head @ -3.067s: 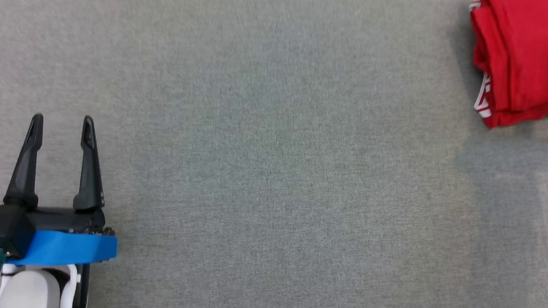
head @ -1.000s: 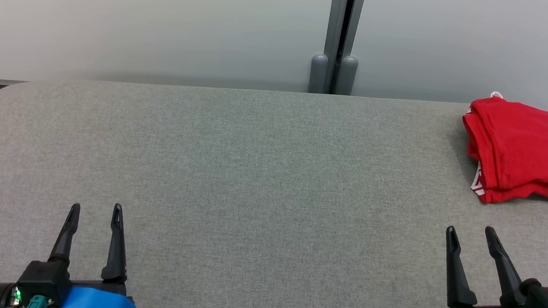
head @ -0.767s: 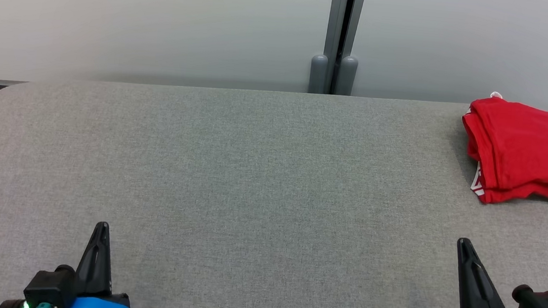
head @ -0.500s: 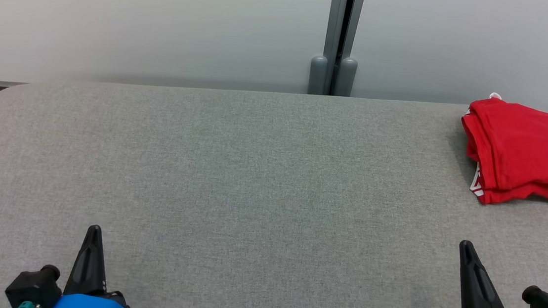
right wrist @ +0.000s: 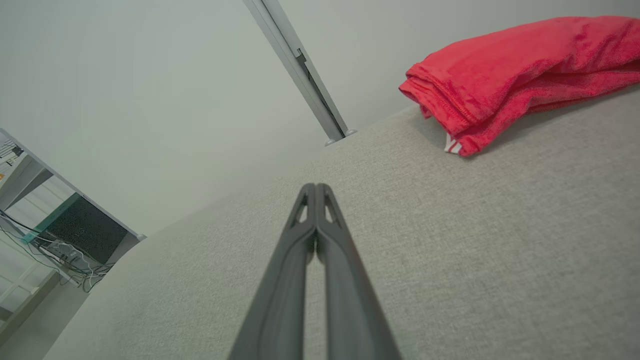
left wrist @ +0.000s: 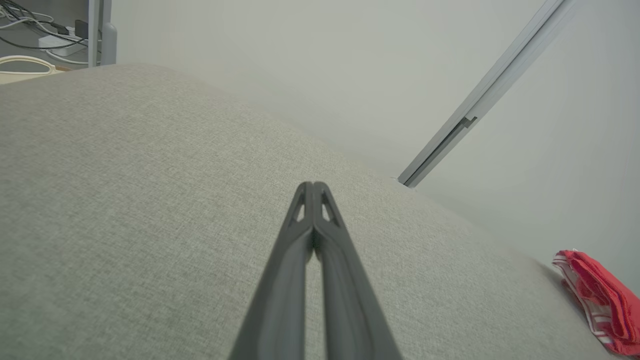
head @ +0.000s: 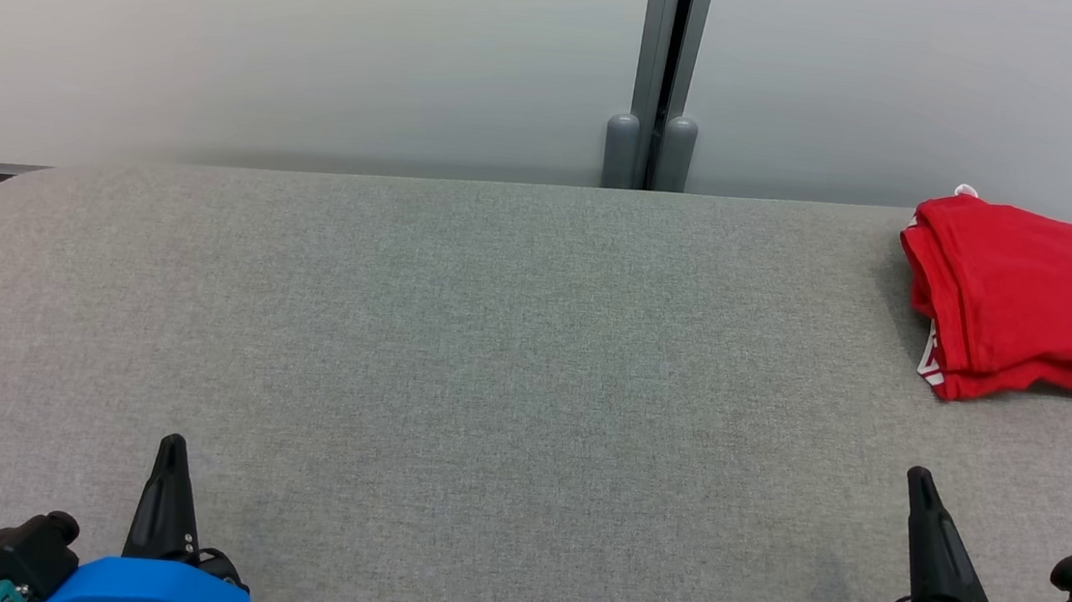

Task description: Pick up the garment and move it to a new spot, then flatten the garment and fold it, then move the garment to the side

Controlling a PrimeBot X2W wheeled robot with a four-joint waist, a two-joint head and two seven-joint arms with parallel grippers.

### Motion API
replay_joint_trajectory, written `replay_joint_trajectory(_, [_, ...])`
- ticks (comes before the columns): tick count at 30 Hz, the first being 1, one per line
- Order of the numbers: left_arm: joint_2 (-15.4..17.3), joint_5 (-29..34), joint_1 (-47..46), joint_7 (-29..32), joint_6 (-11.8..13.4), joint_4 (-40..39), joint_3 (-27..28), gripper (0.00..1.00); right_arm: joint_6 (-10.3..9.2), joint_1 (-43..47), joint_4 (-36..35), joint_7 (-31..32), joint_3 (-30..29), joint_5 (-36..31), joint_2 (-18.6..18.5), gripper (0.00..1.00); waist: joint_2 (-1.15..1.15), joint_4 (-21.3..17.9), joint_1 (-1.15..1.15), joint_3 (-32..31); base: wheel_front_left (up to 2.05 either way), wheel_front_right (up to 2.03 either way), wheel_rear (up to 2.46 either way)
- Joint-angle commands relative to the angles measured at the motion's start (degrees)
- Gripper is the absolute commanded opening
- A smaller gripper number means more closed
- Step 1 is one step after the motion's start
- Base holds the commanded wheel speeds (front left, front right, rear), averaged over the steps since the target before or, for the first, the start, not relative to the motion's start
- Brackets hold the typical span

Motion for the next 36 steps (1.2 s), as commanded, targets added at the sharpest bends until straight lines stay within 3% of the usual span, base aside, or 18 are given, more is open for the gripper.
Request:
replay_joint_trajectory(1, [0.3,-2.8,-2.0,0.5,-0.2,-0.9,0.4,0.00,0.01,-1.8,-0.4,0.4,-0.1,3.0,-0.7,0.00,0.00,0.0,0.00,0.0,0.00,0.00,0.00])
replay_joint_trajectory(36, [0.4,-30.3,-4.5,7.2,-1.1,-0.9,1.6,0.00,0.02,-4.6,2.6,5.2,-0.9,29.9,-1.0,0.00,0.00,-0.1,0.00,-0.9,0.00,0.00,0.00])
